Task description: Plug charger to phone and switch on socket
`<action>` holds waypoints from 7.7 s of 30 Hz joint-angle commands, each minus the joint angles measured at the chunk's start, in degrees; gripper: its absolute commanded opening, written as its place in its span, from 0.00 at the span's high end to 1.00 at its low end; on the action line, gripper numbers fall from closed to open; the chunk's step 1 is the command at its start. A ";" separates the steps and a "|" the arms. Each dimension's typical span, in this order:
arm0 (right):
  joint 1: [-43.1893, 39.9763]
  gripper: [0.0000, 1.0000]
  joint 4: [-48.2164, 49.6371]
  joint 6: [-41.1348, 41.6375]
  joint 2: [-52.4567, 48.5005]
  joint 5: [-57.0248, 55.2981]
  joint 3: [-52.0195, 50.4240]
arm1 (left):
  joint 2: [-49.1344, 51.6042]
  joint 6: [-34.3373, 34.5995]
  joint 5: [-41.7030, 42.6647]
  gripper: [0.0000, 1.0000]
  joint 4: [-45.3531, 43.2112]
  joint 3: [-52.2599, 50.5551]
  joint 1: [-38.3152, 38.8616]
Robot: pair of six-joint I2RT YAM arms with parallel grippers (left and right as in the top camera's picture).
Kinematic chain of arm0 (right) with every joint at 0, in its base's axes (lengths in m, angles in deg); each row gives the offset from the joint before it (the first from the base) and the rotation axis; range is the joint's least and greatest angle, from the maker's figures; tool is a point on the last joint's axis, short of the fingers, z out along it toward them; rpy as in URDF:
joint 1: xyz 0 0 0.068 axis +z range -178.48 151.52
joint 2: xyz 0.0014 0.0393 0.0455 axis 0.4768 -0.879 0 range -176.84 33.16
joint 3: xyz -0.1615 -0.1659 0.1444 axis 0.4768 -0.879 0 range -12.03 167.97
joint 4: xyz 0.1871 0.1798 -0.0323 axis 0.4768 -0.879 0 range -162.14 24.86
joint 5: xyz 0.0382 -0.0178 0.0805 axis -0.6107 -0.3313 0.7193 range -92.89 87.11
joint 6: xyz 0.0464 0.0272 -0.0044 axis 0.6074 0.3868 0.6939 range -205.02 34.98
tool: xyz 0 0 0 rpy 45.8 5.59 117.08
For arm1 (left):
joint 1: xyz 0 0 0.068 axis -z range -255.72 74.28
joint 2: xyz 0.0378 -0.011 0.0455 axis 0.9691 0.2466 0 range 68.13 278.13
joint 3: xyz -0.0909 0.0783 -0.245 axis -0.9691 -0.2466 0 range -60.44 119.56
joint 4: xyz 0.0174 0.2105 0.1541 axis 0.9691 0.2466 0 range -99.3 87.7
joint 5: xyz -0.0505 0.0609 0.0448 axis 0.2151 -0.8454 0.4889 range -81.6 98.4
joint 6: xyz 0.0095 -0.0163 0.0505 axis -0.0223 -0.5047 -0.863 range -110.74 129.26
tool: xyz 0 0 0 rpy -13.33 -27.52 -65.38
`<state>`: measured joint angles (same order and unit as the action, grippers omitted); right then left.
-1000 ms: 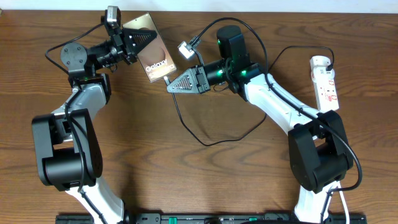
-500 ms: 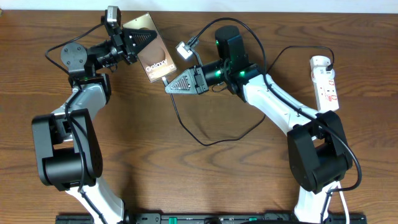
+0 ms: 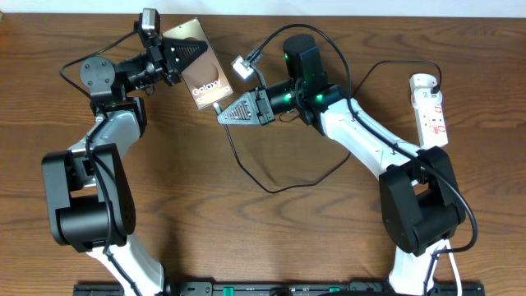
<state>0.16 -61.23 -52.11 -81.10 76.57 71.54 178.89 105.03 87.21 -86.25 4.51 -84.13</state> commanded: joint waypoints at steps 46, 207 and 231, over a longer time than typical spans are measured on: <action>-1.57 0.99 1.90 1.95 0.24 -2.86 0.66 | -0.72 -0.57 5.27 0.93 -6.56 0.74 0.90; -2.62 0.01 6.99 7.67 0.24 -7.06 0.63 | -0.55 -86.29 -46.93 0.83 106.29 0.72 -10.14; -2.62 0.01 6.99 7.23 0.24 -7.06 0.63 | -0.55 -86.31 -46.90 0.61 110.09 0.74 -10.14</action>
<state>-2.52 -54.15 -43.61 -81.12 68.71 71.32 178.60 19.50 41.70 23.32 5.05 -94.36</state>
